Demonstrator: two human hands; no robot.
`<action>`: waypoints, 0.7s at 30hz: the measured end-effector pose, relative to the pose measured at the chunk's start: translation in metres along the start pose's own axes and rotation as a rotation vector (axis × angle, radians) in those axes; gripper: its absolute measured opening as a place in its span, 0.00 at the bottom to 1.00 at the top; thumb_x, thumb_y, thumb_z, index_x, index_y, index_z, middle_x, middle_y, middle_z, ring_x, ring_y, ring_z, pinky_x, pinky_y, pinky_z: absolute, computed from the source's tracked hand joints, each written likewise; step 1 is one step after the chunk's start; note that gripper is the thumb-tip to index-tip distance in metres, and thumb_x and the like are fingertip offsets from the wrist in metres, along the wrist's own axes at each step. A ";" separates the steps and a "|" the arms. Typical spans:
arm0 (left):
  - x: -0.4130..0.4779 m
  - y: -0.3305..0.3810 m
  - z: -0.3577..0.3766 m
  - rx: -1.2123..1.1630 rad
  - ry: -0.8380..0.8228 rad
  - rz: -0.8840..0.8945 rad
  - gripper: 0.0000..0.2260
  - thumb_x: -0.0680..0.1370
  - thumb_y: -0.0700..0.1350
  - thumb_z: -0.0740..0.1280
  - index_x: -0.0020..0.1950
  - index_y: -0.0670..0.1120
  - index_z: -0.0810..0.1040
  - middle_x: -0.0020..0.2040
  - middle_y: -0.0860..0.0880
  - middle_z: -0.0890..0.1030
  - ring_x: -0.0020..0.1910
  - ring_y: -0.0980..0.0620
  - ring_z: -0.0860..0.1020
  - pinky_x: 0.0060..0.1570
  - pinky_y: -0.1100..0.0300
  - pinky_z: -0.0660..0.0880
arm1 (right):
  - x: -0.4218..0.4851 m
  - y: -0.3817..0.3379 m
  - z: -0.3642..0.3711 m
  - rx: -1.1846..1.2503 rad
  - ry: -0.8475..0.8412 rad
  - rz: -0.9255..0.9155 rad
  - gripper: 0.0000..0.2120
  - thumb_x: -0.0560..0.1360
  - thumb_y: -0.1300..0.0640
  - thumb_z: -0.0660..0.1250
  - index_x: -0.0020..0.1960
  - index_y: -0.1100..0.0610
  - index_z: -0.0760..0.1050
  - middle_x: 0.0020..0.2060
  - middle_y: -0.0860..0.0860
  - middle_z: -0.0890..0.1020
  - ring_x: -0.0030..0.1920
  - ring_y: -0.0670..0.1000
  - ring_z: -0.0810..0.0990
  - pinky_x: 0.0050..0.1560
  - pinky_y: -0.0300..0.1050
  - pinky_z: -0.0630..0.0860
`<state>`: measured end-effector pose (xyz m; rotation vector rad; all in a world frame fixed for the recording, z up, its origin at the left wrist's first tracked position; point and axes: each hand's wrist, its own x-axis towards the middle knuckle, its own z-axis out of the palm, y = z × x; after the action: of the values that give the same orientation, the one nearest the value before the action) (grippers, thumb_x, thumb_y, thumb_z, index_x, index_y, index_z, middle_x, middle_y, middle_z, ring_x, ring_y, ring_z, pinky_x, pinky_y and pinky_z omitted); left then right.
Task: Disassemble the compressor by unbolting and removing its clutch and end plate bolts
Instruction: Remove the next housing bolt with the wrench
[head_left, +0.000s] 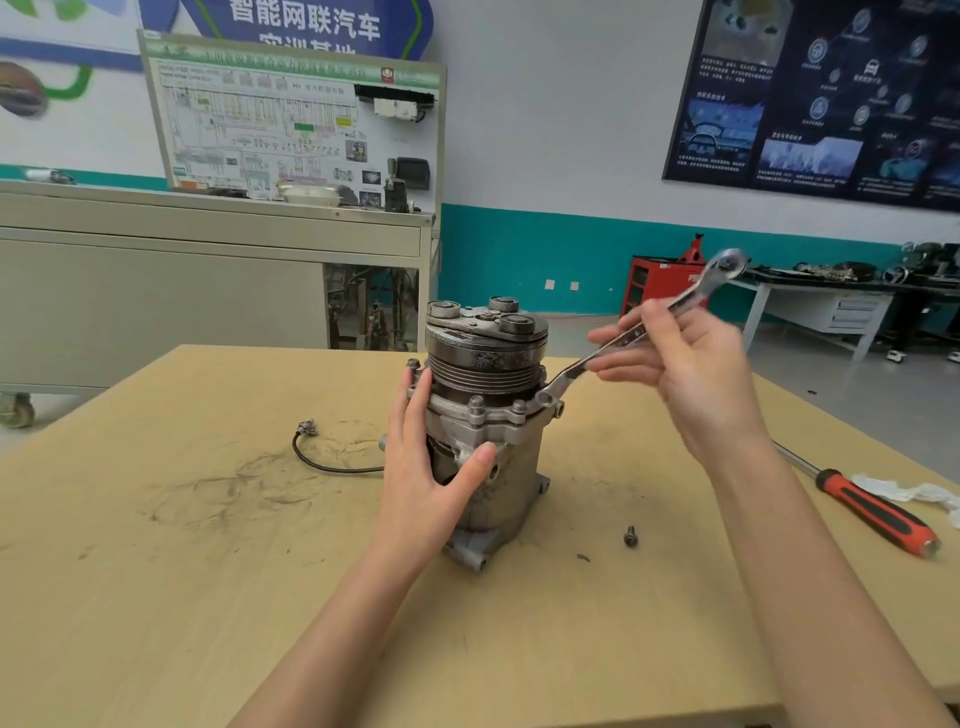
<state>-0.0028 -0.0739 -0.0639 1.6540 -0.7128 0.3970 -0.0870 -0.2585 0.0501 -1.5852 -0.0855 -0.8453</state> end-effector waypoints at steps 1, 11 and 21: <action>0.000 0.000 0.000 -0.006 0.001 -0.001 0.37 0.68 0.67 0.62 0.73 0.66 0.51 0.78 0.63 0.50 0.74 0.69 0.48 0.70 0.62 0.52 | -0.003 -0.009 0.004 -0.109 -0.006 -0.113 0.09 0.79 0.57 0.60 0.45 0.58 0.77 0.38 0.52 0.85 0.34 0.52 0.84 0.34 0.38 0.80; 0.001 -0.006 0.001 -0.019 0.018 0.027 0.37 0.70 0.66 0.63 0.75 0.62 0.53 0.79 0.59 0.52 0.76 0.63 0.51 0.74 0.56 0.54 | -0.044 -0.005 0.054 -0.887 -0.087 -1.119 0.13 0.77 0.55 0.64 0.42 0.62 0.82 0.38 0.53 0.84 0.32 0.54 0.79 0.32 0.44 0.77; 0.002 -0.002 0.006 -0.057 0.056 0.061 0.34 0.70 0.60 0.60 0.74 0.56 0.56 0.78 0.52 0.56 0.76 0.61 0.53 0.73 0.68 0.53 | -0.063 -0.004 0.074 -1.199 -0.103 -1.271 0.06 0.75 0.66 0.67 0.43 0.61 0.82 0.34 0.54 0.81 0.31 0.53 0.77 0.31 0.43 0.75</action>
<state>-0.0004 -0.0803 -0.0657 1.5646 -0.7274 0.4613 -0.1010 -0.1668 0.0214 -2.7067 -0.8594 -2.0195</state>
